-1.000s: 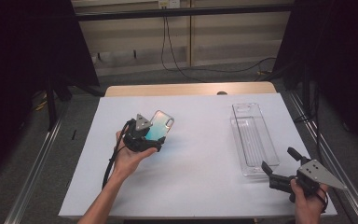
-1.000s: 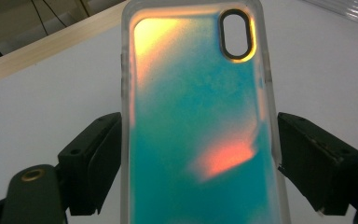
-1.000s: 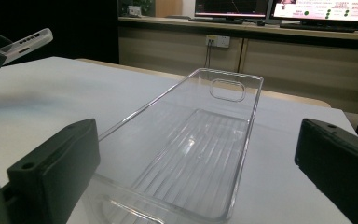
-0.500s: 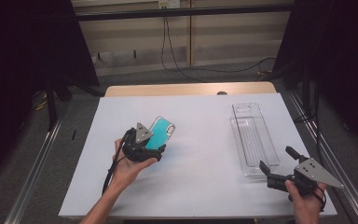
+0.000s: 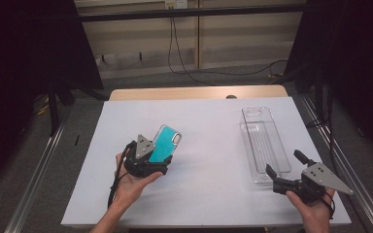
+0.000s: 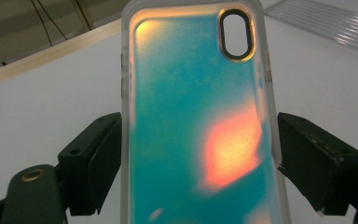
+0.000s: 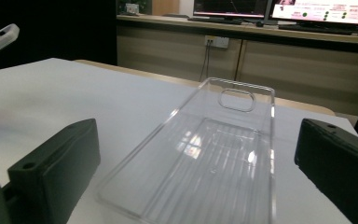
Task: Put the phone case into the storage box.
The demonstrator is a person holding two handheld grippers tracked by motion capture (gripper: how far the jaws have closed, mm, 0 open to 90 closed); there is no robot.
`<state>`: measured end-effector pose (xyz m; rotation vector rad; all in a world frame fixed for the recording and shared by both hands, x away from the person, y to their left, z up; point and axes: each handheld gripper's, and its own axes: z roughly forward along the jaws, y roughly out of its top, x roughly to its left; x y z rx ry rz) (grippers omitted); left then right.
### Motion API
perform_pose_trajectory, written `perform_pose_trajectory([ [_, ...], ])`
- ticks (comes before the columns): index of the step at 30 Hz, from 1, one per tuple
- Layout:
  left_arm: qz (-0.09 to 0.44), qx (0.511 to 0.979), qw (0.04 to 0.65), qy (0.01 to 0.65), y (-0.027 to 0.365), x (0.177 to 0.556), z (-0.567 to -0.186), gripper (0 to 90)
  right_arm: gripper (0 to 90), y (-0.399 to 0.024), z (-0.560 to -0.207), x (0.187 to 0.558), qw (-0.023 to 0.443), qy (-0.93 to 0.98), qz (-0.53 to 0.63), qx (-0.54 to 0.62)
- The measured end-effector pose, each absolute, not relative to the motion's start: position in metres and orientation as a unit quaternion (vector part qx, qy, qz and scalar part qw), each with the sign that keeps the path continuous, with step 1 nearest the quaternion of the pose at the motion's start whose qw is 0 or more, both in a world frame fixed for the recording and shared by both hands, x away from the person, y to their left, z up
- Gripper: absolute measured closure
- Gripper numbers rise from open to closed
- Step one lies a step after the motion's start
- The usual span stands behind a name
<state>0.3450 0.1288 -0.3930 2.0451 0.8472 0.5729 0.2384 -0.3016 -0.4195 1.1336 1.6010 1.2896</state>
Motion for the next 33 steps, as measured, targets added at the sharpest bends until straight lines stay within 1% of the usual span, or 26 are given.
perform_pose_trajectory([
  [11, 0.22, 0.82, 0.418, 0.323, 0.116, 0.337, -0.396, 17.2, 0.0, -0.271, -0.414, 0.245, 0.357, 0.668, 0.505, 0.414],
  [13, 0.216, 0.822, 0.418, 0.32, 0.114, 0.336, -0.396, 17.2, 1.6, -0.265, -0.413, 0.247, 0.348, 0.677, 0.505, 0.406],
  [19, 0.213, 0.824, 0.421, 0.314, 0.107, 0.334, -0.395, 17.2, 1.1, -0.247, -0.409, 0.255, 0.338, 0.698, 0.501, 0.385],
  [28, 0.23, 0.817, 0.427, 0.314, 0.1, 0.328, -0.399, 17.2, 0.3, -0.212, -0.403, 0.27, 0.32, 0.727, 0.493, 0.355],
  [33, 0.233, 0.819, 0.423, 0.309, 0.096, 0.325, -0.4, 17.2, 2.9, -0.199, -0.403, 0.277, 0.298, 0.73, 0.505, 0.351],
])
